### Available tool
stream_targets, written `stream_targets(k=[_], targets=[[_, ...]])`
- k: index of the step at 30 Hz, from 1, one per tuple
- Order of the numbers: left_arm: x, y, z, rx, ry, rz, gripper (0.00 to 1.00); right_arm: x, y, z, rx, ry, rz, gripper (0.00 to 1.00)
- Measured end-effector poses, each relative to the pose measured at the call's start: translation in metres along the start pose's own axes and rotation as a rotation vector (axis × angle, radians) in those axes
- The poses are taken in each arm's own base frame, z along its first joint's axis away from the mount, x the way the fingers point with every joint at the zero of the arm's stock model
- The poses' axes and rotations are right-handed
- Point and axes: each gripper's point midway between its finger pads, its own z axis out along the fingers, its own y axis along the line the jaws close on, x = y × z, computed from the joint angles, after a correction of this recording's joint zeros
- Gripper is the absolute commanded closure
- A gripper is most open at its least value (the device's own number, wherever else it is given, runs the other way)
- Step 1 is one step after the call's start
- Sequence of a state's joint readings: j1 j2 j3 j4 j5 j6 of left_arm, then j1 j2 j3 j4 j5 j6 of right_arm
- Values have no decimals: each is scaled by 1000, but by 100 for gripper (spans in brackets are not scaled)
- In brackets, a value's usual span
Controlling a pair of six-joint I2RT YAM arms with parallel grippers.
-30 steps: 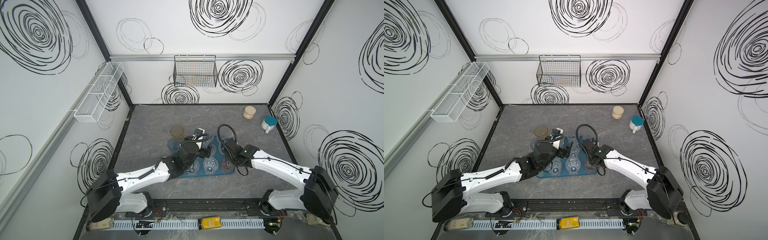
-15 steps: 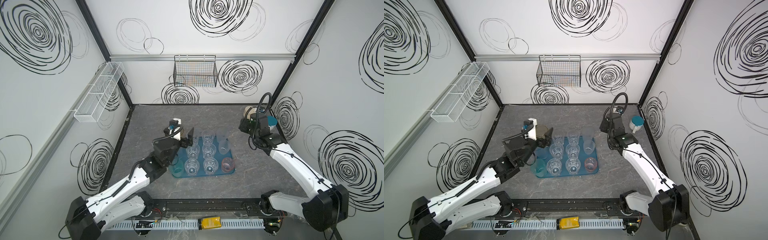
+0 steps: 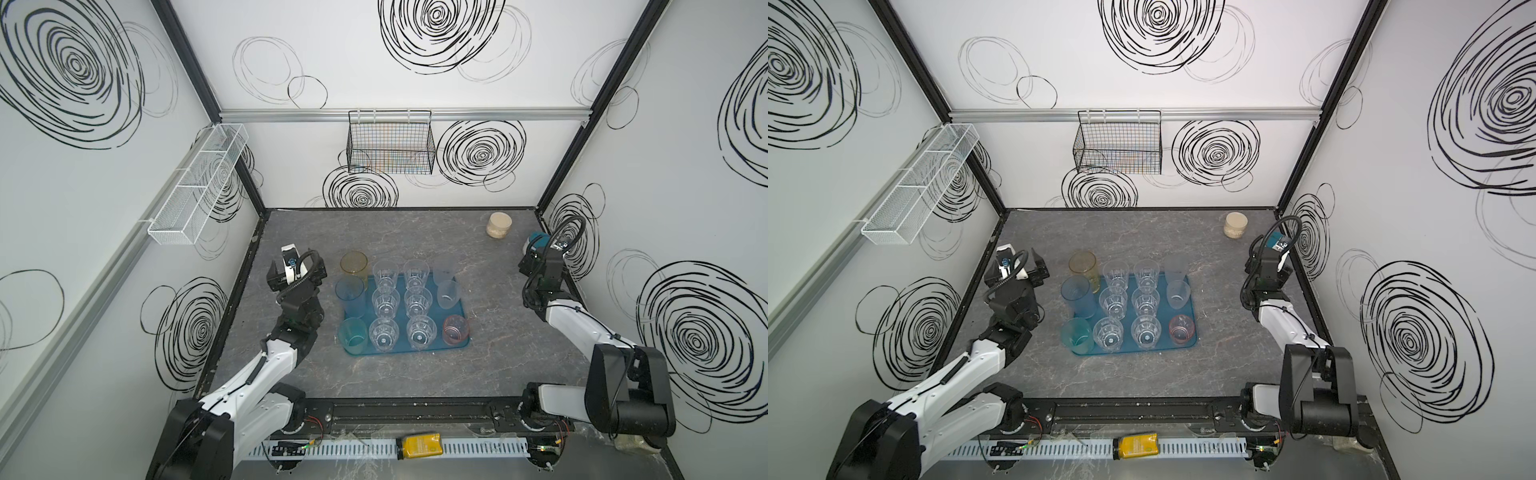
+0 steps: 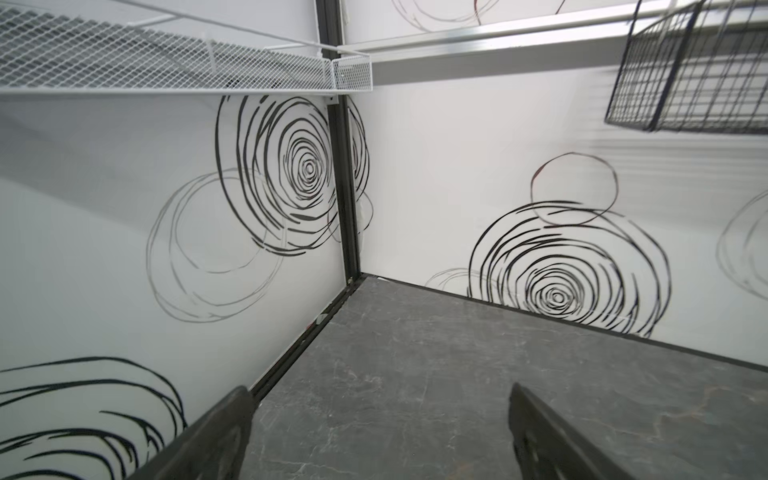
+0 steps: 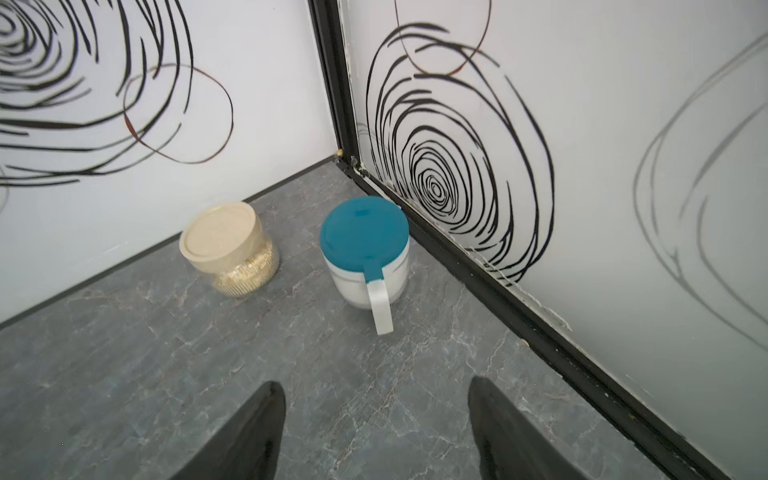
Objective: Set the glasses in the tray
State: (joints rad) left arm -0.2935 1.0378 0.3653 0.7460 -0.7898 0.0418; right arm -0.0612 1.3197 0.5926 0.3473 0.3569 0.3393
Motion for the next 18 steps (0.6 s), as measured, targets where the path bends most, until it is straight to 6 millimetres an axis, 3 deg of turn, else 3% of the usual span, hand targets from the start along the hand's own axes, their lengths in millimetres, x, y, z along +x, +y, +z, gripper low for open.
stream_targets(k=[5, 11, 18], targets=[[57, 6, 5, -70, 68, 139, 3, 57, -6, 11, 12, 86, -66, 27], [84, 23, 4, -118, 81, 146, 4, 57, 10, 19, -37, 41, -99, 27], [85, 22, 13, -69, 74, 101, 4, 57, 7, 10, -71, -48, -111, 26]])
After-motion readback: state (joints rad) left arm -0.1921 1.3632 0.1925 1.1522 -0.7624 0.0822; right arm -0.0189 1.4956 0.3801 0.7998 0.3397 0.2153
